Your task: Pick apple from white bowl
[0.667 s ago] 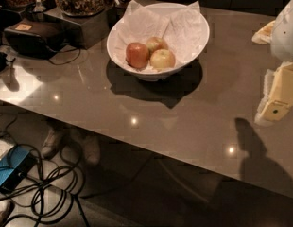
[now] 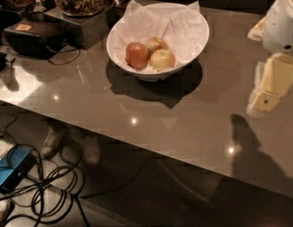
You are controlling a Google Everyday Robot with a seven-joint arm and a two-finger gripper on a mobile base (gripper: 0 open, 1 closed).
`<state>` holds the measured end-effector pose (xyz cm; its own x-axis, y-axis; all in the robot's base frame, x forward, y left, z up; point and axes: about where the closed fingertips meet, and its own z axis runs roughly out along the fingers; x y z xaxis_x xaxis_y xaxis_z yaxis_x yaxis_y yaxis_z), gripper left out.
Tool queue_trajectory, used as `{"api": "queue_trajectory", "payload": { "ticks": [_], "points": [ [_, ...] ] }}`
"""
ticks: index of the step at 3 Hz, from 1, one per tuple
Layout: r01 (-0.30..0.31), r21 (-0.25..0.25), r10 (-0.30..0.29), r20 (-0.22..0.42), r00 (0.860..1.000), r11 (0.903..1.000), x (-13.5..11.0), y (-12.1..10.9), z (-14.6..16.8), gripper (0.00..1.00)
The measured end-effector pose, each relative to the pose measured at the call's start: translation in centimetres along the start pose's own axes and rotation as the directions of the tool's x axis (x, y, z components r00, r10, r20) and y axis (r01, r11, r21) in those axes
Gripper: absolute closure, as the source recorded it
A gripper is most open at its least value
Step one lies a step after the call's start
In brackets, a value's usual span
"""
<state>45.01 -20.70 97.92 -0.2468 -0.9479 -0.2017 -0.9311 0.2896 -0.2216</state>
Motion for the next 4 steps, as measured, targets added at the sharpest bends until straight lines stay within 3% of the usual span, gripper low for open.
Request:
{"api": "queue_trajectory", "payload": {
  "ticks": [1,2,3,4],
  "points": [
    [-0.003,-0.023,0.002,-0.049,0.999,0.9997,-5.8,-3.6,1.1,0.0],
    [0.002,-0.002,-0.002,-0.031,1.0,1.0,-6.4,-4.1,1.2,0.0],
    [-0.035,-0.027,0.036,0.018,0.999,0.999,-7.3,-5.0,2.0,0.0],
    [-0.056,-0.041,0.058,0.053,0.997,0.9976,-9.2,-6.8,2.3,0.19]
  ]
}}
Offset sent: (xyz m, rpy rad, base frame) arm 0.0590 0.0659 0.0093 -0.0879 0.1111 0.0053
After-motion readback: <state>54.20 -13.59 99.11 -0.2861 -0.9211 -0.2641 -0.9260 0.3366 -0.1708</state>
